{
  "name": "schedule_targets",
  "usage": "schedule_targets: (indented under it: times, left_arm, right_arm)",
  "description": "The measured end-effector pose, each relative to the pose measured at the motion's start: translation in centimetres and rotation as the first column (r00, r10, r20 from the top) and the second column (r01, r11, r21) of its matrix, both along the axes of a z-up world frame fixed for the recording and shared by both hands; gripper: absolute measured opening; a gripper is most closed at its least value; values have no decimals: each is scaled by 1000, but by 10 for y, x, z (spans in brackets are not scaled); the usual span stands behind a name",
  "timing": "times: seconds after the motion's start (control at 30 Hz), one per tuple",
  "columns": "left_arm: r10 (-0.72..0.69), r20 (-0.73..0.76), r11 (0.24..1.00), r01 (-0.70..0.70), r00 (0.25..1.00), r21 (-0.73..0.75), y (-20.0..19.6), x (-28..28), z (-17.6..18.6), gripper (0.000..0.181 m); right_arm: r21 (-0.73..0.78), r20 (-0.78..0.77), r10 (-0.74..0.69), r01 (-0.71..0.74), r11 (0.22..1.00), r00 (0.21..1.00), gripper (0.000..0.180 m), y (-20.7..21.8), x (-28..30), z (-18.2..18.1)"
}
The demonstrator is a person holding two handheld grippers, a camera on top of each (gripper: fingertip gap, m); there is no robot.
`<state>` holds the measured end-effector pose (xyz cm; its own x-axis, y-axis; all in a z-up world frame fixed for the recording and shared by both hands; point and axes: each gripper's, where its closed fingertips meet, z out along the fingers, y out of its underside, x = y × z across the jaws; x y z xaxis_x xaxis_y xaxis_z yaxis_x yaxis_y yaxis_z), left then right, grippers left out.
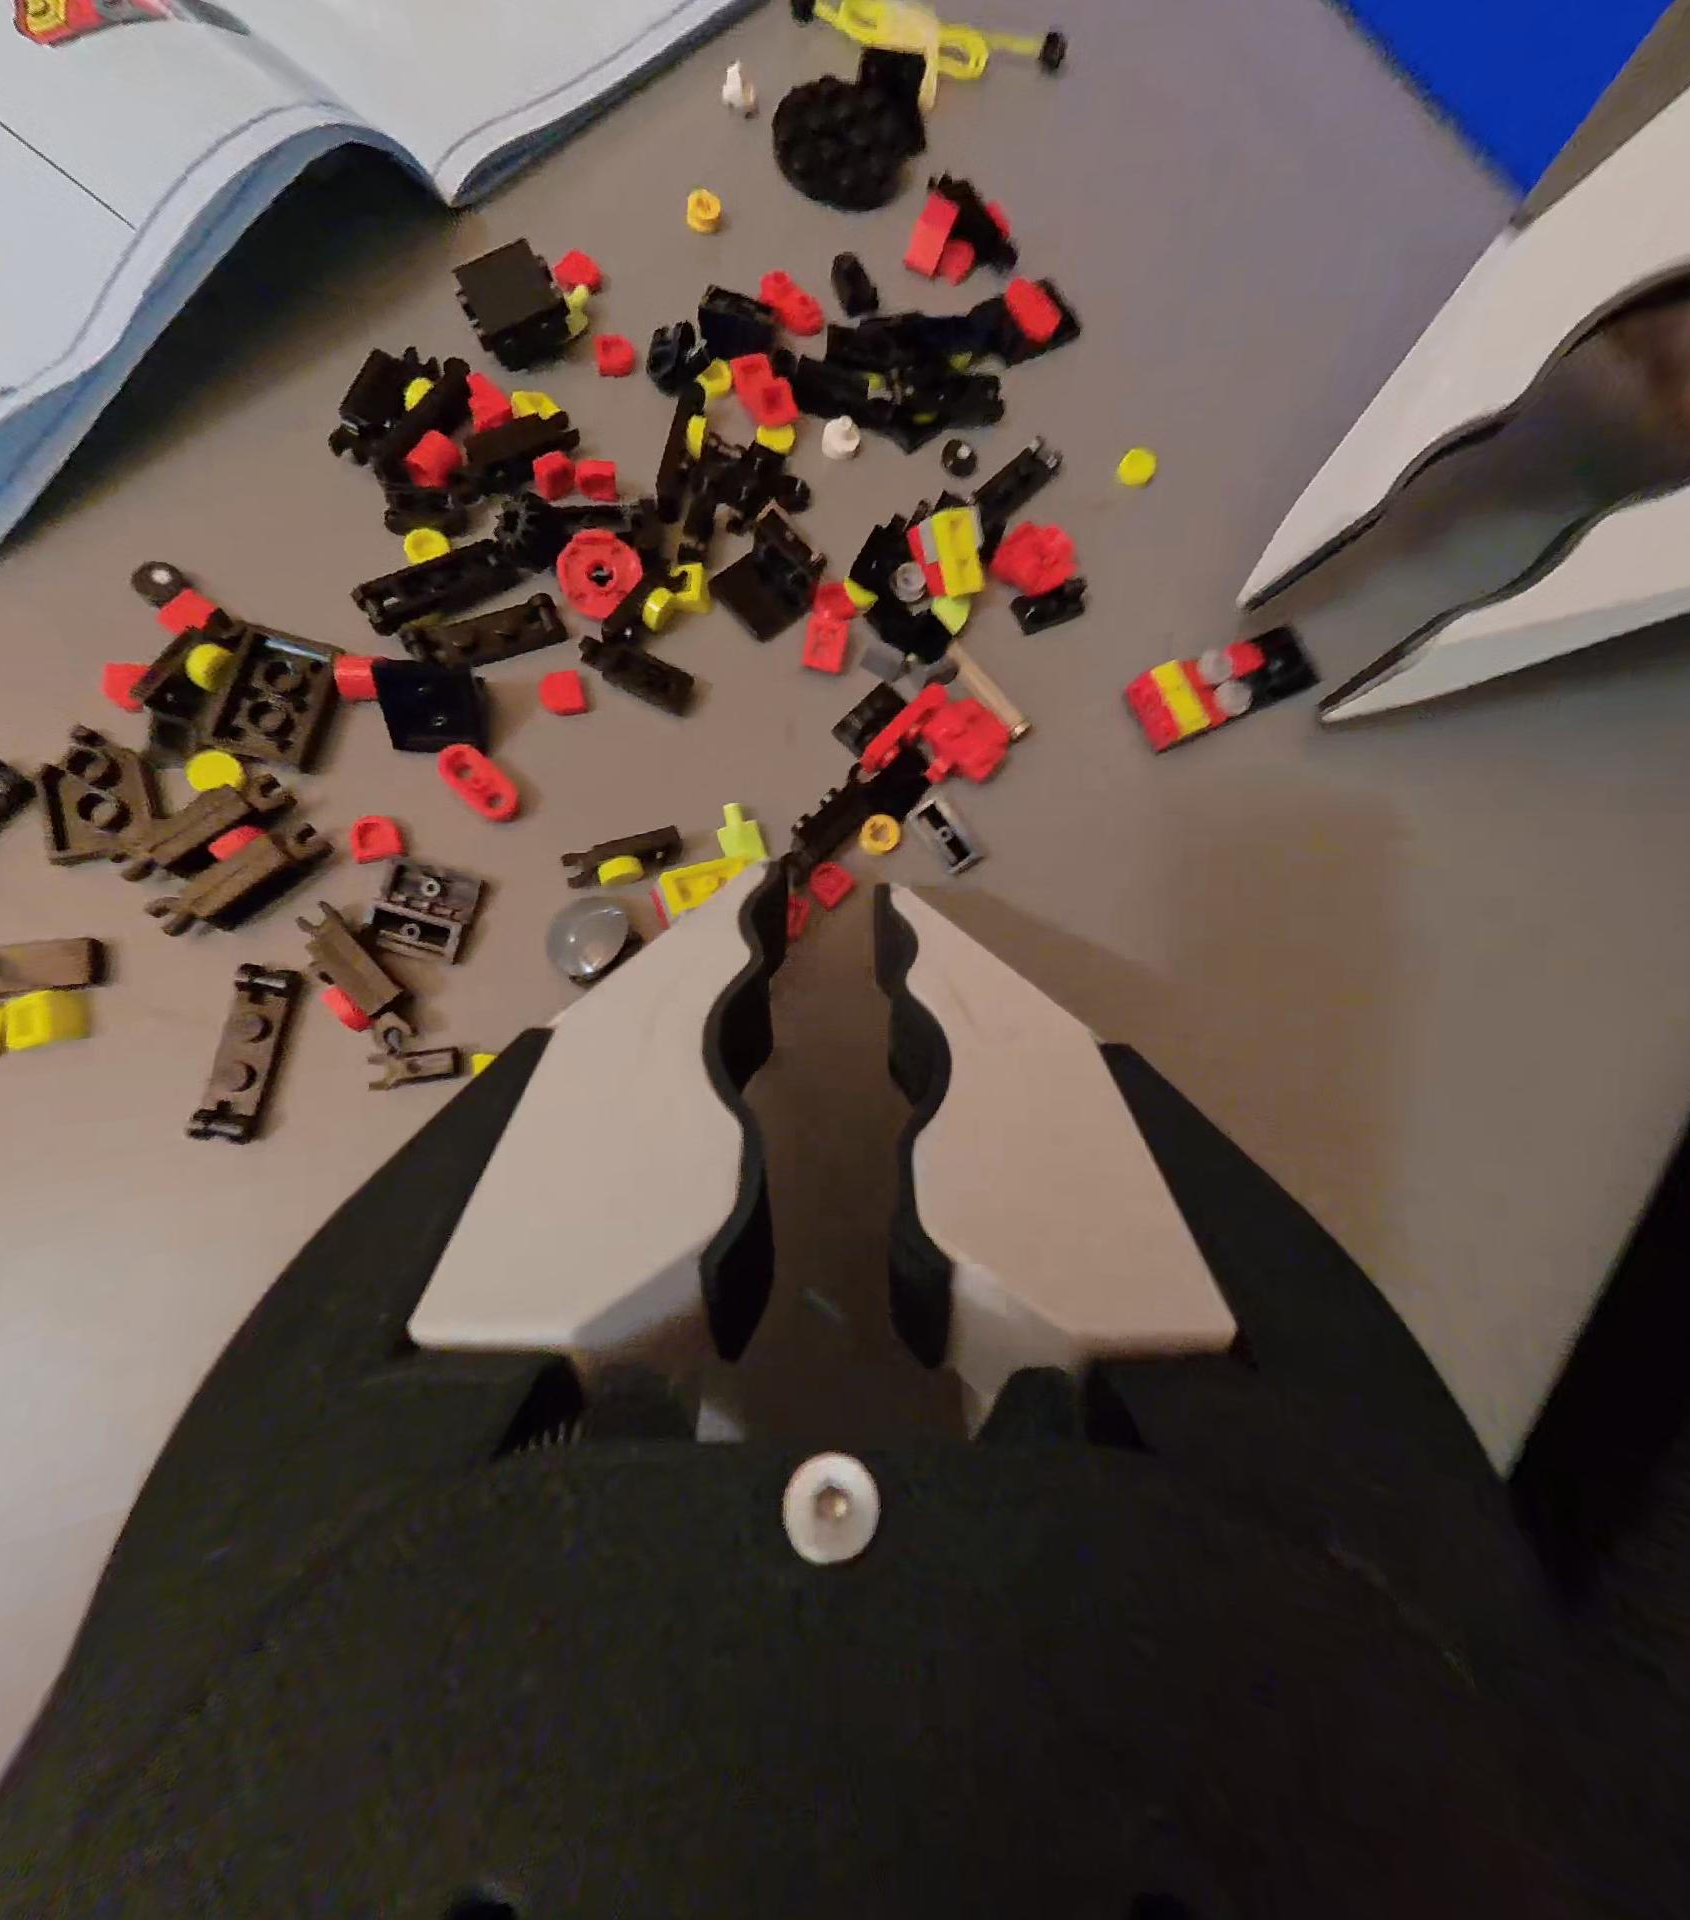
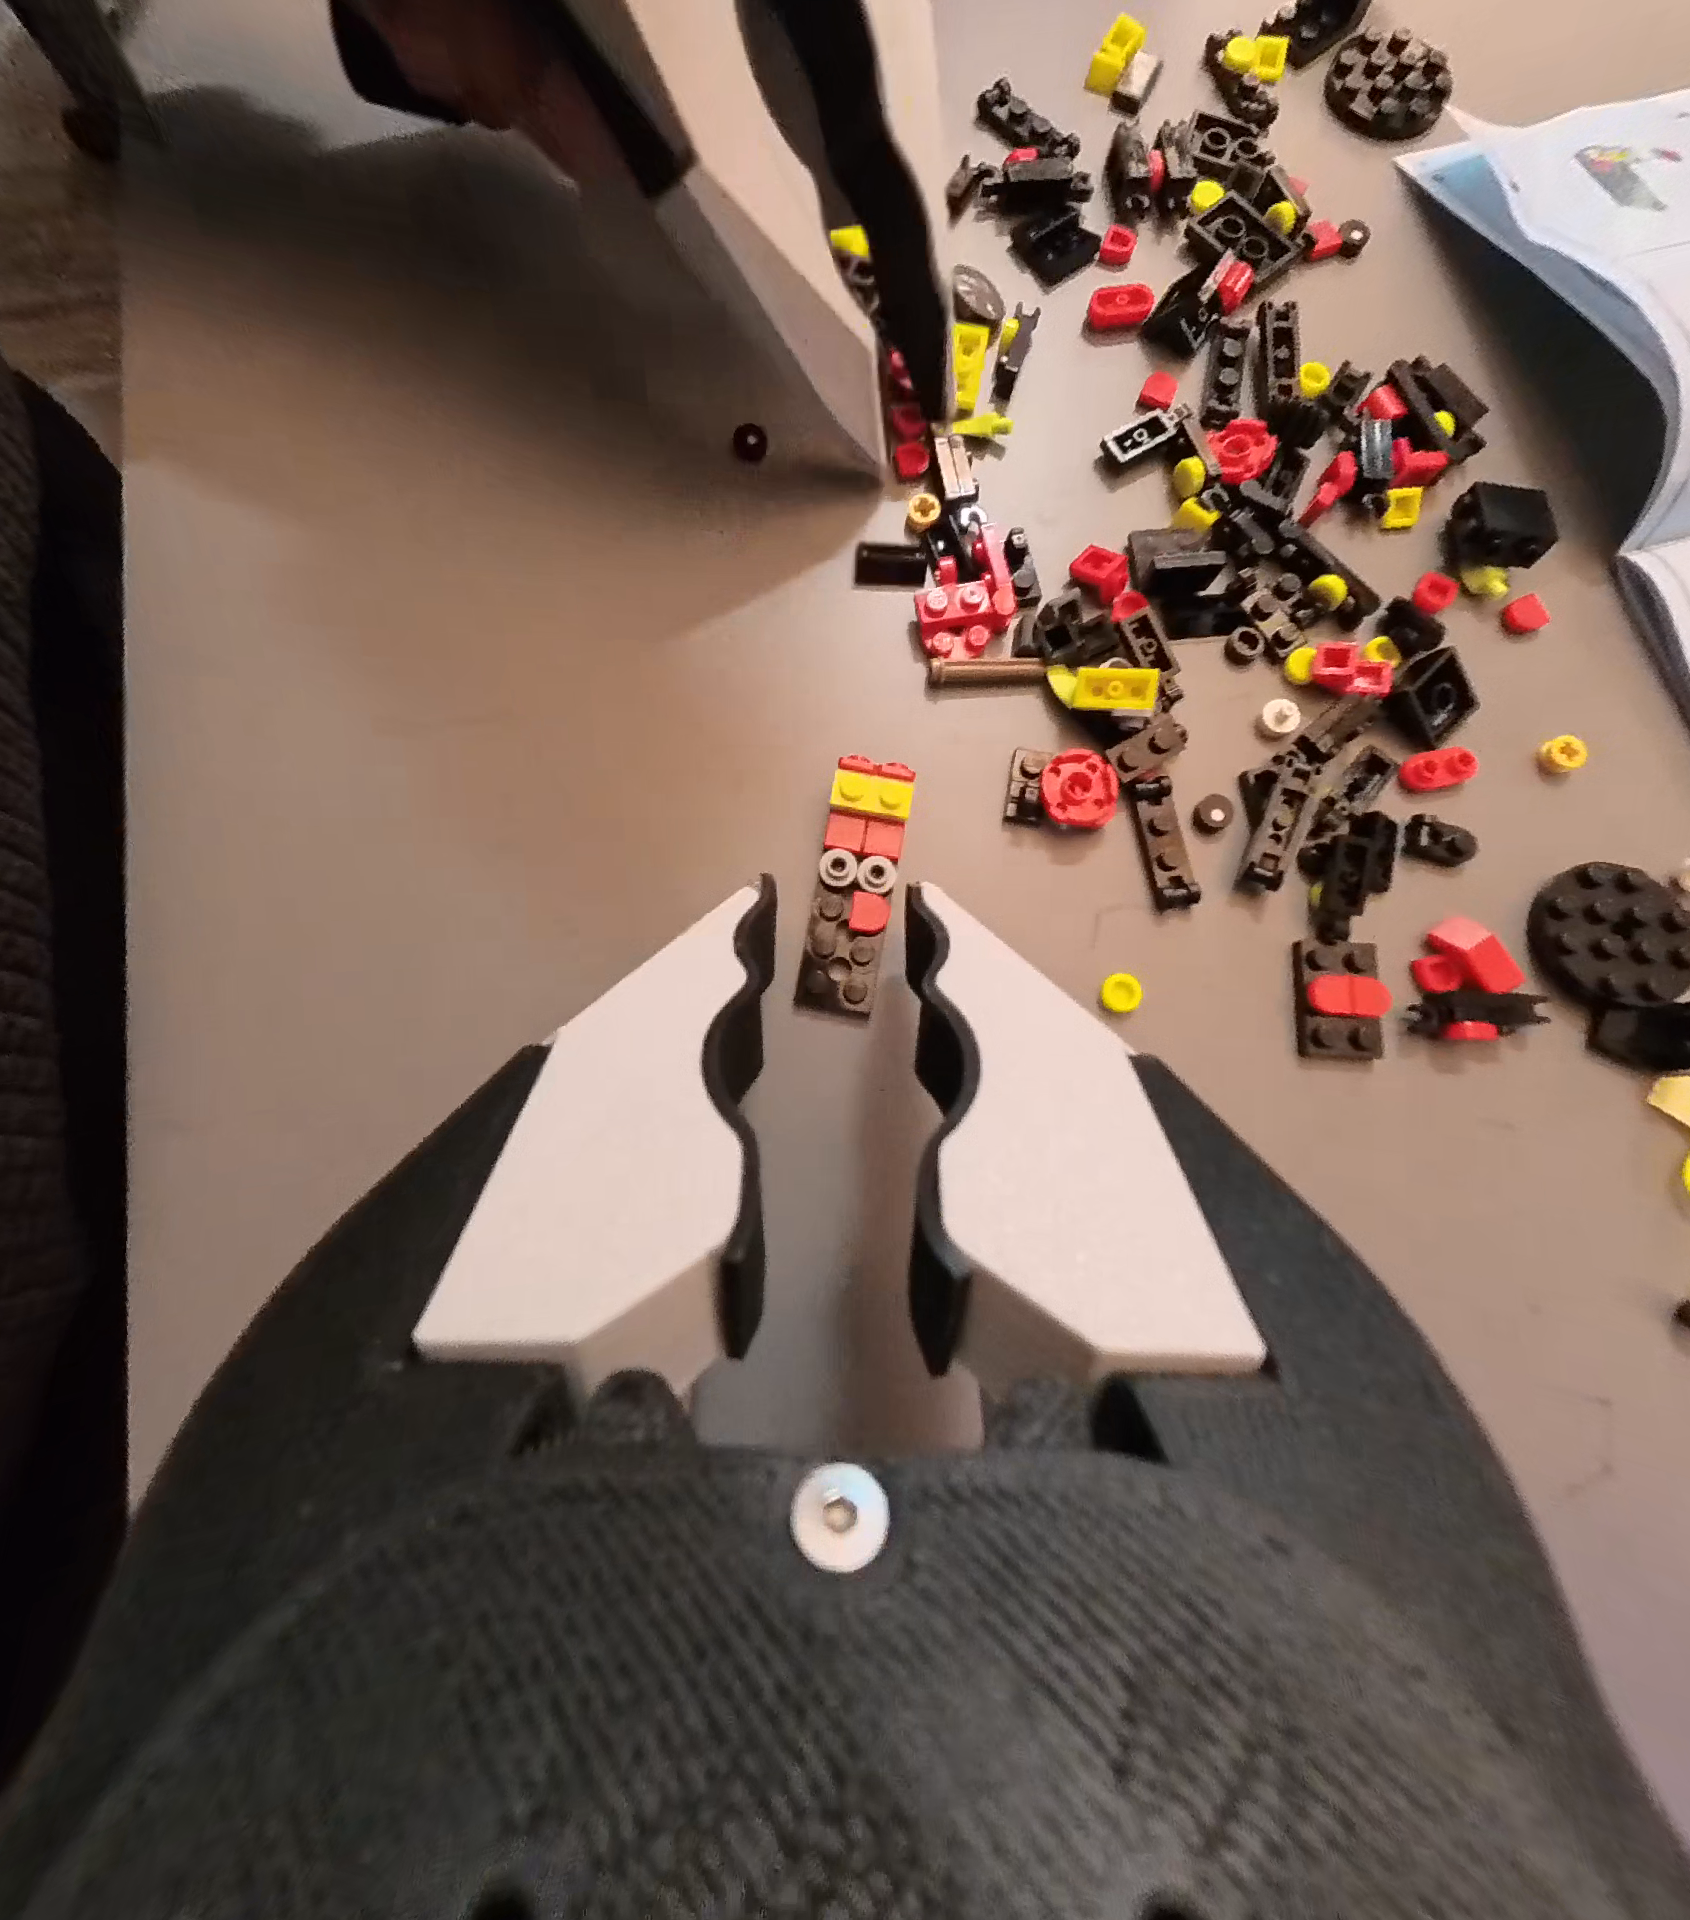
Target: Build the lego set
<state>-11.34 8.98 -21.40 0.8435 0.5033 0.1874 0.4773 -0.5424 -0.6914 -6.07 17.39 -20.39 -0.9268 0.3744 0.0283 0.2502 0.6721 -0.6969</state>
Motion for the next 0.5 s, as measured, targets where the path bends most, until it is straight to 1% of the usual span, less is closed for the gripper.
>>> schedule_targets:
  times: [0.03, 0.1, 0.17, 0.4, 0.5]
  left_arm:
    - [-5, -31, 999, 4, 1000, -34, -1, -1, -3, 11]
    - [-14, -74, 998, 10, 997, -54, 1, -2, -3, 9]
    - [-13, -83, 998, 8, 996, -57, 2, -3, -3, 8]
    - [-32, -42, 999, 31, 999, -31, 5, 3, -3, 5]
    - [-24, -27, 999, 25, 999, 24, 8, 4, 5, 4]
  right_arm:
    - [-7, 5, -3, 3, 1000, 1000, 23, 0, 0, 0]
    - [-21, 13, -8, 8, 1000, 1000, 23, 0, 0, 1]
    - [-28, 13, -8, 9, 1000, 1000, 23, 0, -1, 2]
    - [-14, -2, -11, 11, 1000, 1000, 23, 0, -2, 1]
    - [-20, -17, -19, 19, 1000, 1000, 23, 1, -4, 3]
